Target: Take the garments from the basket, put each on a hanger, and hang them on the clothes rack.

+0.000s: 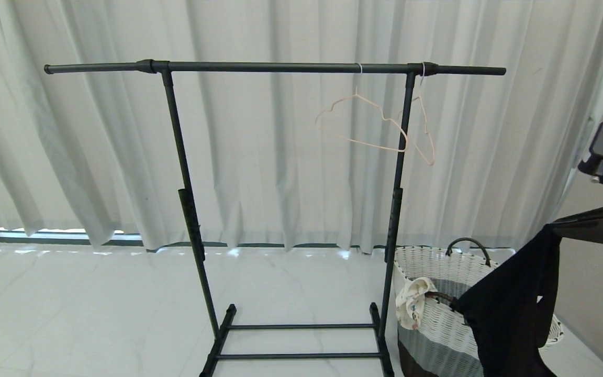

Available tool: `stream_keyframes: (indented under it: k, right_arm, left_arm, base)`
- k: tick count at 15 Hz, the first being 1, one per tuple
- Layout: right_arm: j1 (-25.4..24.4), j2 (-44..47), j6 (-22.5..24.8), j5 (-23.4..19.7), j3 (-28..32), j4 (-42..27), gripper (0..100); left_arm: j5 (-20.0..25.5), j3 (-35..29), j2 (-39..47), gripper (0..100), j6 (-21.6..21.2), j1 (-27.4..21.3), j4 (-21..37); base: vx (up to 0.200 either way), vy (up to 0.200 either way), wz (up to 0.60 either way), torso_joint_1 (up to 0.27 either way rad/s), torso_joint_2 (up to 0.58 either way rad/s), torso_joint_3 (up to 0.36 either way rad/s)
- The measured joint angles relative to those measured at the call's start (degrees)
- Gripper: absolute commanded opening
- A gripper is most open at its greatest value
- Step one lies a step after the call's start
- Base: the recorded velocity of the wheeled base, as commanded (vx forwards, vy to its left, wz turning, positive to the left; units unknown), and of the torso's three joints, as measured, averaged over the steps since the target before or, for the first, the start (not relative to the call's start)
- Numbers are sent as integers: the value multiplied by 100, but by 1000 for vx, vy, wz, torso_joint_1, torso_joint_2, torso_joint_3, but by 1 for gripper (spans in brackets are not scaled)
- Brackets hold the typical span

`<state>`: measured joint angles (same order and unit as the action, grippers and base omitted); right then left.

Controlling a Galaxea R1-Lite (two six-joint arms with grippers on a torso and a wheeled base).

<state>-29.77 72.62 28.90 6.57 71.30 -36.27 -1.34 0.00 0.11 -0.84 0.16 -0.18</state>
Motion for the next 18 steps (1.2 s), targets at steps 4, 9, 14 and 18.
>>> stream_keyframes:
  k: [4,9,14,18]
  right_arm:
    - [-769,478,-961,-9,13,123,0]
    - [-1033,979,-1252,-313,247,435,0]
    - [-1493,1371,-1771,-463,976,433,0]
    - [-1854,1752,-2013,-501,1565,435,0]
  left_arm:
    - [199,0,0,100,-184,0,5]
    - [640,-1017,870,100,162,-169,-33]
    - [747,-3491,4073,100,502,-963,-99]
    - [213,-4379,6237,100,740,-3205,-606]
  base:
    - [0,0,0,0,0,0]
    - [0,0,0,0,0,0]
    - [0,0,0,0,0,0]
    - [0,0,0,0,0,0]
